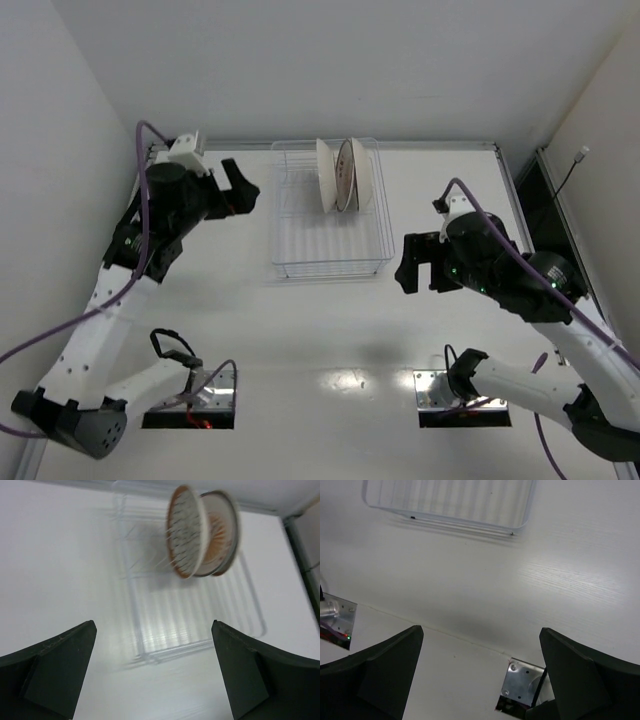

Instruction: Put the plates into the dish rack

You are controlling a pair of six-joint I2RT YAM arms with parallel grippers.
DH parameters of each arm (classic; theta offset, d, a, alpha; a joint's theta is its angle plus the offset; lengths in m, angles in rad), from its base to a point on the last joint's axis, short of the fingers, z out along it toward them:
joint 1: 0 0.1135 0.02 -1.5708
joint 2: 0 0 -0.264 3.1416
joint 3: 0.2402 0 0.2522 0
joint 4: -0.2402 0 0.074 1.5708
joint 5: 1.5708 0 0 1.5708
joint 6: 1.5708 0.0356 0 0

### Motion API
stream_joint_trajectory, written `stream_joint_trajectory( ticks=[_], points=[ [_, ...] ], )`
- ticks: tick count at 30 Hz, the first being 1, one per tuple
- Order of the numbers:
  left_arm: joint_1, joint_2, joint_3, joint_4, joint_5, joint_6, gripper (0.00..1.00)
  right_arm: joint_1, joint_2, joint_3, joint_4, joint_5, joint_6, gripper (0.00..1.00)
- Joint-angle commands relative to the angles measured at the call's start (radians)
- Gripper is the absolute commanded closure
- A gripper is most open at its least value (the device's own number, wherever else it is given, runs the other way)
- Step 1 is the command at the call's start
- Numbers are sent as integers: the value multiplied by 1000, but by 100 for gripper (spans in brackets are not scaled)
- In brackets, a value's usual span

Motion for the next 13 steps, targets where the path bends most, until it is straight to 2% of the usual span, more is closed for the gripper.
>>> stream_joint_trajectory(
  ticks=[1, 3, 4, 7, 11, 13],
  points=[
    [2, -157, -156, -85, -216, 61, 0, -3, -140, -123, 210, -10, 12, 0],
    [-7, -241, -280, -61, -279, 61, 0, -3, -212, -242, 331, 44, -17, 0],
    [-7, -320, -323, -47, -280, 52, 0, -3, -223, -299, 357, 59, -17, 0],
    [-7, -423, -468, -4, -257, 41, 0, -3, -223, -377, 455, 49, -31, 0],
    [-36, -510, -449, -11, -243, 41, 0, 6, -195, -450, 531, 59, 23, 0],
    [-56, -548, -495, -11, -252, 22, 0, 6, -208, -505, 575, 75, 46, 0]
  ],
)
